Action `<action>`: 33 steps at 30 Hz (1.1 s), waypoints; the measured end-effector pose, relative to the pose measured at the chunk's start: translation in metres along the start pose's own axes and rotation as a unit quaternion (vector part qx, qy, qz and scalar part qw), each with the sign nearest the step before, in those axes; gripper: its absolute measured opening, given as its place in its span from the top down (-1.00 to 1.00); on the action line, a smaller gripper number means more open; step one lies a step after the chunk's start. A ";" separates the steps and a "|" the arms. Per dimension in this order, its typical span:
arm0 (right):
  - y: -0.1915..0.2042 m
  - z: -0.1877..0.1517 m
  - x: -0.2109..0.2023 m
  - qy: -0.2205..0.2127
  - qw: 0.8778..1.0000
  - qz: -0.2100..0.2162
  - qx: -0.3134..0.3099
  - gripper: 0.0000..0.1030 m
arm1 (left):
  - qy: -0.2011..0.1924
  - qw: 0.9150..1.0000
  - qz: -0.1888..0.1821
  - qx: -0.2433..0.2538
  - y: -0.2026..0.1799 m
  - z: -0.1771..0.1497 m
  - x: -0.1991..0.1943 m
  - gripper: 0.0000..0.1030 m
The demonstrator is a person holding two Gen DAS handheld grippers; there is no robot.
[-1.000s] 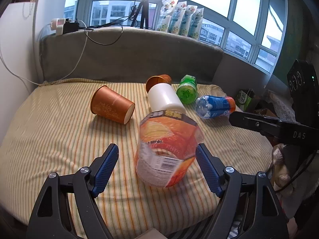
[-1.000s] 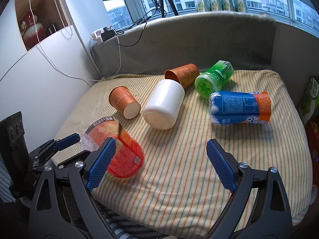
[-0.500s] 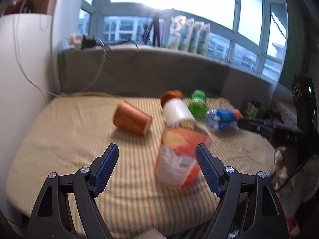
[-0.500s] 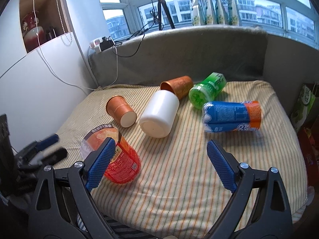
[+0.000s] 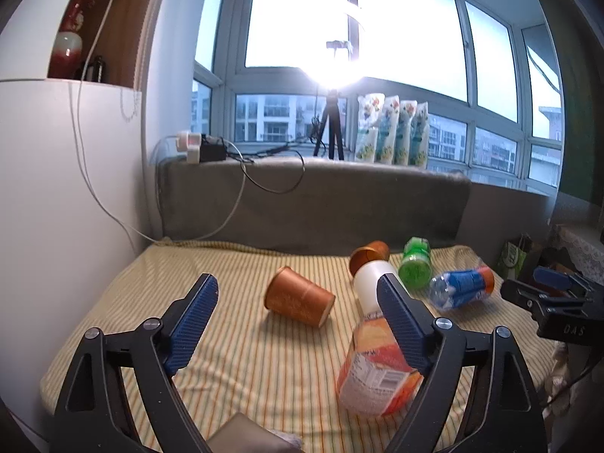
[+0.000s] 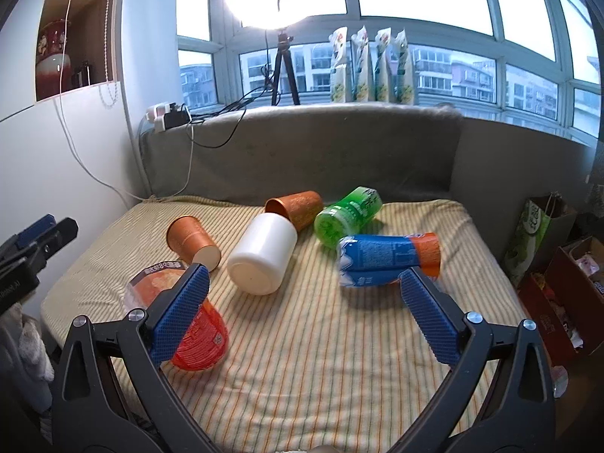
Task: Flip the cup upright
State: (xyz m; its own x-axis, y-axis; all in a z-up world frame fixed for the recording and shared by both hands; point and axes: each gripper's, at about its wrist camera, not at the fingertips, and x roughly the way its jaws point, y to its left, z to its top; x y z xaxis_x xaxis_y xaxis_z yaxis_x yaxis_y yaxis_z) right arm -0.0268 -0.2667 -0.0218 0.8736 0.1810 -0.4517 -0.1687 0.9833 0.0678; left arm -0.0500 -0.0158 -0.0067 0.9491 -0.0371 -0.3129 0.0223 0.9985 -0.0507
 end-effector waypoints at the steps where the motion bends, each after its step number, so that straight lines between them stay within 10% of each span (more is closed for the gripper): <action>1: 0.000 -0.001 -0.001 -0.003 1.000 -0.002 -0.001 -1.00 | -0.005 1.000 0.002 0.000 0.001 0.000 0.000 -0.68; 33: 0.017 -0.007 -0.003 -0.008 0.999 0.000 -0.040 -1.00 | 0.000 1.000 0.002 0.004 0.001 0.002 0.001 -0.76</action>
State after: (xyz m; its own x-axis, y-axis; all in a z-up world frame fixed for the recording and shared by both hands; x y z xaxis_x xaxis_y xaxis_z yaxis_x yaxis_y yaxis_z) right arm -0.0359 -0.2510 -0.0257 0.8806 0.1828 -0.4372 -0.2051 0.9787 -0.0038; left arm -0.0481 -0.0152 -0.0053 0.9488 -0.0341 -0.3140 0.0221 0.9989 -0.0416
